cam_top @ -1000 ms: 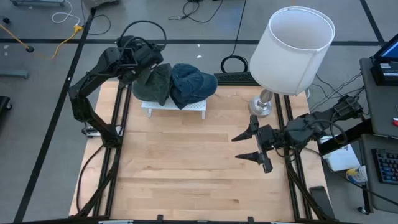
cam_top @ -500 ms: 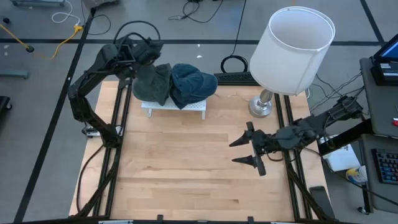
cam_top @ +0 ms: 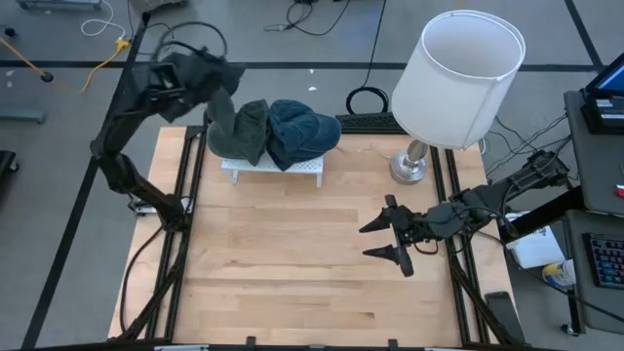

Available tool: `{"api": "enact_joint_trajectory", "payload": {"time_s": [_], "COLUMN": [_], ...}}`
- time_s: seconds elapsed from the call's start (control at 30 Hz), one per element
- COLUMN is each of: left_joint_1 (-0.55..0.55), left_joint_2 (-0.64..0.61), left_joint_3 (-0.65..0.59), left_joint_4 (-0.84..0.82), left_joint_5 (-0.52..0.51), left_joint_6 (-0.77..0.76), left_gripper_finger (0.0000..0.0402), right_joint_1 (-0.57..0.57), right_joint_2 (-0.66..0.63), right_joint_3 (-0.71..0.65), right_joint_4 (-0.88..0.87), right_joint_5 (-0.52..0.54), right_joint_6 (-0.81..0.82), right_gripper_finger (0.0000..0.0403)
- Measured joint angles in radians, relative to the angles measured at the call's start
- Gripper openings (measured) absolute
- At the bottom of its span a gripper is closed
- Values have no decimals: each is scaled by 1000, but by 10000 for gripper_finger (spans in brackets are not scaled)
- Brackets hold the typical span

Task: Pick & Place hat
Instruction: Stack the gray cap on the gray cap on the shelf

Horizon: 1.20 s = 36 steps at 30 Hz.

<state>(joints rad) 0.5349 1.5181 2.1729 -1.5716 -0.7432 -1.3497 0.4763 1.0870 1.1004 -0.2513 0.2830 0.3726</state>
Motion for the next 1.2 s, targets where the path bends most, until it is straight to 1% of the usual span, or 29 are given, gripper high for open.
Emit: {"api": "enact_joint_trajectory", "payload": {"time_s": [0.17,0.33,0.47,0.73,0.83,0.93,1.03,1.2], "left_joint_1": [21,20,9,-36,-49,-64,-73,-70], "left_joint_2": [-31,-31,-15,2,3,2,2,25], "left_joint_3": [22,20,-10,-153,-200,-236,-266,-280], "left_joint_4": [0,0,2,2,1,1,1,4], "left_joint_5": [69,152,166,178,206,212,213,193], "left_joint_6": [-31,-60,-57,-66,-71,-67,-71,-55], "left_gripper_finger": [25,25,25,25,25,25,25,25], "right_joint_1": [0,0,6,27,30,30,30,30], "right_joint_2": [0,0,0,0,0,0,0,0], "right_joint_3": [0,0,0,0,0,0,0,0], "right_joint_4": [0,0,0,0,0,3,16,40], "right_joint_5": [2,2,3,3,3,3,4,4], "right_joint_6": [-15,-17,8,11,9,9,8,4], "right_gripper_finger": [254,254,254,254,254,254,254,254]}}
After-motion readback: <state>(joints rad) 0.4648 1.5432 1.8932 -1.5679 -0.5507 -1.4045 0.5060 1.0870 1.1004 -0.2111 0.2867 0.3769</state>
